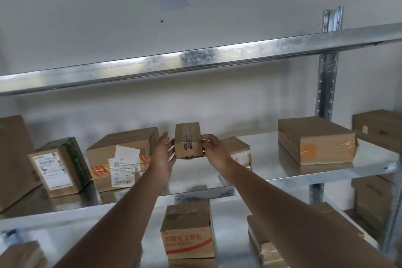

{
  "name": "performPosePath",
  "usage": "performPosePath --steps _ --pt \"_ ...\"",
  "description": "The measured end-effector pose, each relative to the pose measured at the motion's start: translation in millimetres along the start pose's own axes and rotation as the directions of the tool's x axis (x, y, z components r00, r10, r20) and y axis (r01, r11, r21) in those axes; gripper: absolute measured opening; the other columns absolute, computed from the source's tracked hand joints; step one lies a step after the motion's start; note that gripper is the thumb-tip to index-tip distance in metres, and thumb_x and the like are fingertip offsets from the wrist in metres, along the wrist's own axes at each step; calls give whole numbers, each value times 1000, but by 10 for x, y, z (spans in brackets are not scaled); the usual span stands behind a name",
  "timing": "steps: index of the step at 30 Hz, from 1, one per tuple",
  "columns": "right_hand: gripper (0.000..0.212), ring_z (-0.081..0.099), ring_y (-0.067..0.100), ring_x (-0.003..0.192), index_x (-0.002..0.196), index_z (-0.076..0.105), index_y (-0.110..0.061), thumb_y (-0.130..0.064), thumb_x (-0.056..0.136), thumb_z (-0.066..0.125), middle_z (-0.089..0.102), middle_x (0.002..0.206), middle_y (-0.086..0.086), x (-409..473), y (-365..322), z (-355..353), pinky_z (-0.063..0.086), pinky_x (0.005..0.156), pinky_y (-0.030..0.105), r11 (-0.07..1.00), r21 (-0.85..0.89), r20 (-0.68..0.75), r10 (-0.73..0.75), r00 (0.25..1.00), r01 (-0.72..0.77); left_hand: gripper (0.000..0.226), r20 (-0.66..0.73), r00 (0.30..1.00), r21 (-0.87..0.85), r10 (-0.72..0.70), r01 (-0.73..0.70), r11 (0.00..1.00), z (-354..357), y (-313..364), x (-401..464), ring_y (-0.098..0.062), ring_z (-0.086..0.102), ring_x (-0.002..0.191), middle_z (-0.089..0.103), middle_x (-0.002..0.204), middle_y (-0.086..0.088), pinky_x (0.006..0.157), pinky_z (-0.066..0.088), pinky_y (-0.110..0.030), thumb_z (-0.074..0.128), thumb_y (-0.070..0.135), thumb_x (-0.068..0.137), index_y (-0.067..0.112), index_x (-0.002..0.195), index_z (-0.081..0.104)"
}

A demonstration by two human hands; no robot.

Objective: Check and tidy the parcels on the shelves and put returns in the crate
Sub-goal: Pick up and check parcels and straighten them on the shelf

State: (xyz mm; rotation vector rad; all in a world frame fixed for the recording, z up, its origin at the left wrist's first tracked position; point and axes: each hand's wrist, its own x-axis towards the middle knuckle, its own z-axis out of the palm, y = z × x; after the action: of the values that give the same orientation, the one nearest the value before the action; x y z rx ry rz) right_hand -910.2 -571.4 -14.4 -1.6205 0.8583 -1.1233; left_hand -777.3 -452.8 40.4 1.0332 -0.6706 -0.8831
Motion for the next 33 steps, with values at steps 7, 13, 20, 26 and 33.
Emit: performPosePath --steps 7,13,20,26,33 --pt "27 69 29 102 86 60 -43 -62 79 43 71 100 0 -3 -48 27 55 94 58 999 36 -50 -18 999 19 45 26 999 39 28 -29 999 -12 70 -30 -28 53 131 58 142 -3 115 34 -42 48 31 99 31 145 48" --pt "41 65 23 112 133 54 -35 -39 92 48 69 116 3 -351 -487 -23 50 108 48 983 182 -77 -24 997 37 43 68 997 78 48 -53 996 -60 131 -44 -28 57 127 63 132 -3 115 39 -45 53 25 95 27 137 55" --pt "40 67 22 105 127 69 -16 -11 100 40 72 120 15 -400 -522 26 53 98 45 970 199 -33 -136 990 140 41 101 994 162 41 -57 985 -32 129 -100 -24 56 128 63 129 -3 112 43 -44 49 18 94 24 132 63" --pt "31 63 3 104 122 65 -23 -14 107 39 66 123 4 -423 -593 34 45 91 20 961 230 -68 -142 988 154 52 72 997 256 31 -48 965 -32 232 -117 -24 45 137 53 145 -2 103 37 -44 53 30 83 34 134 60" --pt "33 62 27 106 134 54 -21 -29 104 40 67 121 9 -336 -692 -15 48 87 34 921 367 -55 -123 991 134 43 41 998 206 52 -60 977 -75 268 -77 -29 47 133 59 138 -1 111 32 -57 44 30 95 41 136 53"
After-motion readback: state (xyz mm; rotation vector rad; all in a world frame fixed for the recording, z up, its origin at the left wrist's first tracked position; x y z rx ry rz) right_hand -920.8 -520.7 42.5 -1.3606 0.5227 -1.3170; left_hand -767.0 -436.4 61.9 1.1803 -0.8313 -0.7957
